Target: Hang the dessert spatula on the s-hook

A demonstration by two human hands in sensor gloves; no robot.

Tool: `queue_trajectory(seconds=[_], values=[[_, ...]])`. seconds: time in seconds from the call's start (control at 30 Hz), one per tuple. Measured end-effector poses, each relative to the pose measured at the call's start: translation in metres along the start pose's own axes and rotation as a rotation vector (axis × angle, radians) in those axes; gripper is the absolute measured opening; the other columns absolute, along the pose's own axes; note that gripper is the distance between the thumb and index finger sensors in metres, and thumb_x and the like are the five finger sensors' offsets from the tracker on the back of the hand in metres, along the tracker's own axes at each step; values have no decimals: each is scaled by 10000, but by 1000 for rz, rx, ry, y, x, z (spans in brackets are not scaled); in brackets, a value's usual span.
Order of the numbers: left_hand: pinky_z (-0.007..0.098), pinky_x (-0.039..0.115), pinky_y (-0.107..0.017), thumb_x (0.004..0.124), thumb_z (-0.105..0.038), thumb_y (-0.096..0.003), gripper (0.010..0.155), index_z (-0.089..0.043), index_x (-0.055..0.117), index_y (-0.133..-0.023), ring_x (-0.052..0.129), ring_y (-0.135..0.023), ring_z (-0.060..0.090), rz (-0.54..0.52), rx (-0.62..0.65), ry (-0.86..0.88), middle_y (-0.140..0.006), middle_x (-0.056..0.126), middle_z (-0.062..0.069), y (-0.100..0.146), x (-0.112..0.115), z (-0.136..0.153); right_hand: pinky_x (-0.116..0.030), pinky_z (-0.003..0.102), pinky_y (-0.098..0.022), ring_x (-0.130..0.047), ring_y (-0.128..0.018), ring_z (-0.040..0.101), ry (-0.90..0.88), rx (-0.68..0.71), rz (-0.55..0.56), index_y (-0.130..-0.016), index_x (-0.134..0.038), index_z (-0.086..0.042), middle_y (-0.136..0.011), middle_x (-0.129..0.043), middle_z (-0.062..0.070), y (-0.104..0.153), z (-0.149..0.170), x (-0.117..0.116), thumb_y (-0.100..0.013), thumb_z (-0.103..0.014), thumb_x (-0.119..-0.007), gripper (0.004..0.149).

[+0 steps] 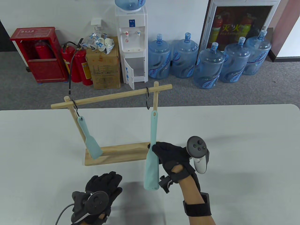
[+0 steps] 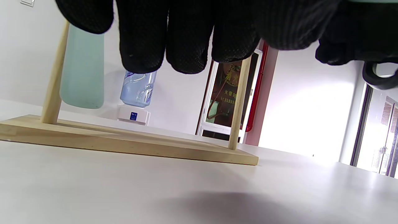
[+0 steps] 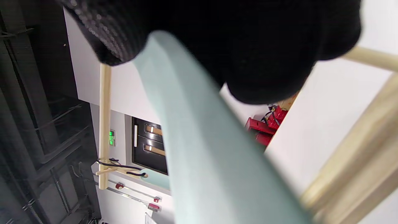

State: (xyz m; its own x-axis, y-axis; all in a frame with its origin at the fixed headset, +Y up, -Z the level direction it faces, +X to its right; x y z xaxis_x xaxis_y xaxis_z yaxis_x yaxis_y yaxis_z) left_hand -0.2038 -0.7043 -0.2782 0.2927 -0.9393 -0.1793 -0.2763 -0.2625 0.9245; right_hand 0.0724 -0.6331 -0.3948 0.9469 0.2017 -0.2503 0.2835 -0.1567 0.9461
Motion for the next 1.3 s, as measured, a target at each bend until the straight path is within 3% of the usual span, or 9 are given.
queue_trajectory(seconds=[0.2,0.63,0.87,1.07,1.3], values=[[643,595,-689,751,-514,-473,549,-286,786,-971,885,-864,404,20,-2,-12,-1009,868,76,-1,4,0,-734,552,-424,-940,-339,301,-2,-25,-8,-792,-893,-51,-576,-953,127,-16,0,-3,-456,-442,-753,534],[642,601,-686,748,-520,-472,551,-285,791,-968,893,-857,404,51,-20,10,-1002,878,77,-2,7,4,-724,554,-437,-937,-363,317,19,-108,-1,-805,-889,-60,-603,-944,142,-42,36,-10,-448,-444,-772,537],[642,600,-687,747,-523,-472,553,-284,791,-969,888,-862,405,66,-30,22,-1006,872,80,-4,8,7,-674,585,-515,-916,-505,367,1,-142,56,-904,-789,-72,-730,-884,146,-47,61,-11,-455,-400,-808,556],[645,593,-691,745,-526,-472,557,-285,785,-973,880,-871,406,76,-50,44,-1013,864,78,-6,9,15,-584,627,-599,-794,-762,423,2,-147,74,-1002,-651,-125,-943,-697,143,-42,69,-8,-463,-367,-817,613],[646,581,-700,711,-553,-476,577,-284,766,-985,857,-895,406,95,-89,60,-1036,836,79,-7,15,29,-516,650,-641,-669,-886,444,197,-120,124,-1034,-592,-155,-1028,-544,149,-29,60,6,-446,-423,-833,690]])
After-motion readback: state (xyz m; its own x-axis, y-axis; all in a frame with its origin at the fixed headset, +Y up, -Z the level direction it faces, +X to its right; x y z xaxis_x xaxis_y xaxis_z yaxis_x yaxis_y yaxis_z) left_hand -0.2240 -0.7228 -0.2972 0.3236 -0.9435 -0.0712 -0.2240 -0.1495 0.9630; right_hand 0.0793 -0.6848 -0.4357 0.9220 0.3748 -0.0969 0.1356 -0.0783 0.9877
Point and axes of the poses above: the tracker on the back of each hand, its own z axis roughly to the little-finger side, its own y axis roughly from the fingertips to the wrist, x = y × z, the point moved 4 cm from there along -y, roughly from the wrist to the fingertips
